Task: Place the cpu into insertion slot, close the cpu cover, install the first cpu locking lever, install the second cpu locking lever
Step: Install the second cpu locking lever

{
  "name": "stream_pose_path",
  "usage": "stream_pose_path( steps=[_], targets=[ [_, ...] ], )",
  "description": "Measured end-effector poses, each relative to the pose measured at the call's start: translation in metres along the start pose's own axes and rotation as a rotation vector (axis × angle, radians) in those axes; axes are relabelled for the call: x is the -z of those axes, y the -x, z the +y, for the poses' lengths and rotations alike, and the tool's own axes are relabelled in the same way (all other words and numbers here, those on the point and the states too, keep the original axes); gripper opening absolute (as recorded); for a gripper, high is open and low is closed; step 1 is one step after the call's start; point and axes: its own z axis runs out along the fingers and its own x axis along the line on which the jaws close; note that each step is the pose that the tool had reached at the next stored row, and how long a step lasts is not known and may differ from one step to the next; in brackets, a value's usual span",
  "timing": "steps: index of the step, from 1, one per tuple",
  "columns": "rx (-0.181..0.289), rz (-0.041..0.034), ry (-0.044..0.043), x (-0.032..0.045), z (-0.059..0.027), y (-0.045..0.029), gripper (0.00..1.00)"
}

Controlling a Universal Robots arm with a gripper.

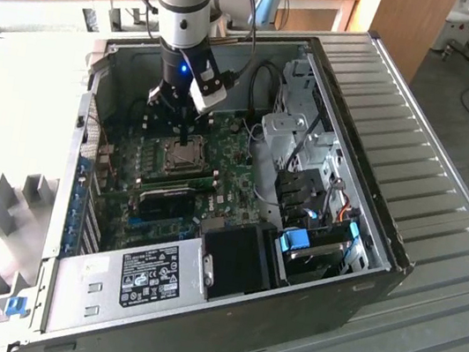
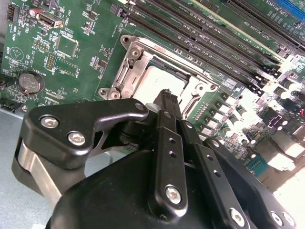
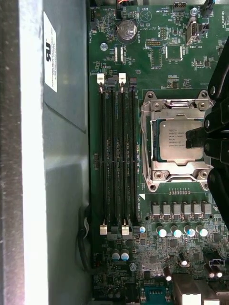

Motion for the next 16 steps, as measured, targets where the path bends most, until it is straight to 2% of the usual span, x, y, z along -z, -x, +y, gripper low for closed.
stream_pose_path(
  steps=[16],
  targets=[
    [0.0,0.0,-0.0018,0.0013,0.0,0.0,0.11]
  ],
)
